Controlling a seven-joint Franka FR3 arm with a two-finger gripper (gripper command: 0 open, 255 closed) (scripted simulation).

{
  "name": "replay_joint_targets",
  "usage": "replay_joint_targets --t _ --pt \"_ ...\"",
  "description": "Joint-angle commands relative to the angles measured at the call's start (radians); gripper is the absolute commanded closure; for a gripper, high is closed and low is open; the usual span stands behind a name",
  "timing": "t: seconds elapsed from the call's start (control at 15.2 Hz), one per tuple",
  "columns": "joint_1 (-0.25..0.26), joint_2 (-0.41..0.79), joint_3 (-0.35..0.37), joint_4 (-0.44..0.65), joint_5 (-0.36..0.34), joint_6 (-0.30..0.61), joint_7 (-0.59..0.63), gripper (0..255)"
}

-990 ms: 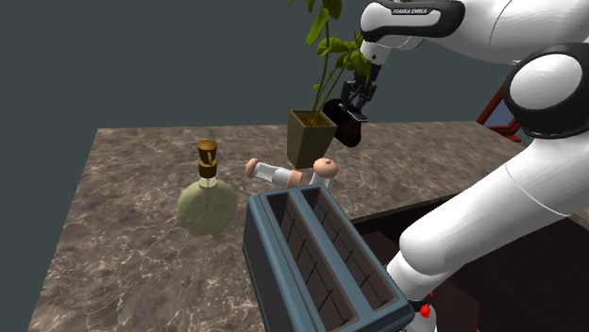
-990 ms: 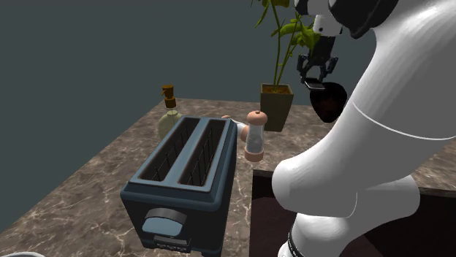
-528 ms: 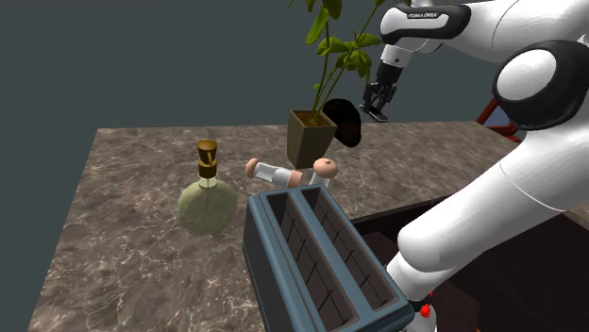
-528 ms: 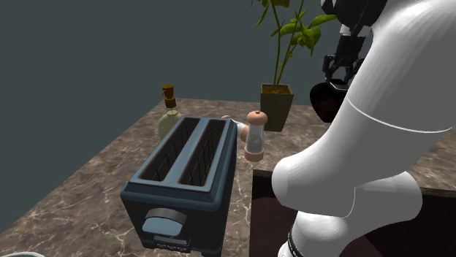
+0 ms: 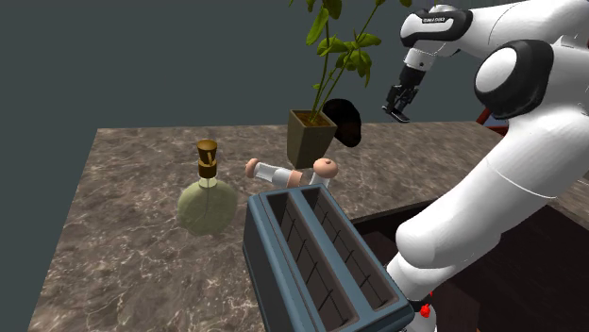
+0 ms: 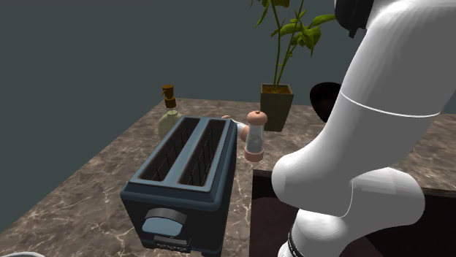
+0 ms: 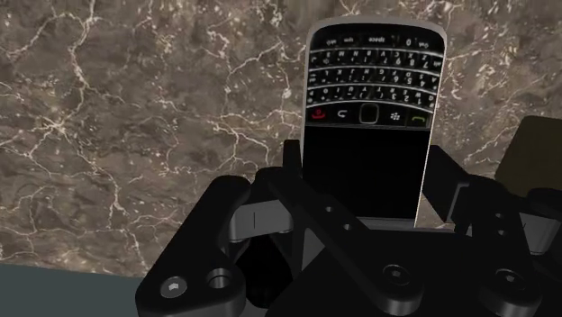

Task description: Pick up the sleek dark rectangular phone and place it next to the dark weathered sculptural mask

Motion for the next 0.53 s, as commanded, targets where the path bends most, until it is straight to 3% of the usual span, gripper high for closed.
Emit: replay_joint_targets --t 0.0,0.46 --pt "-0.024 0.035 -0.029 0.038 0.01 -0.007 -0.056 255" --pt "-0.13 0.213 -0.115 0.237 0.084 -0.054 -0.25 255"
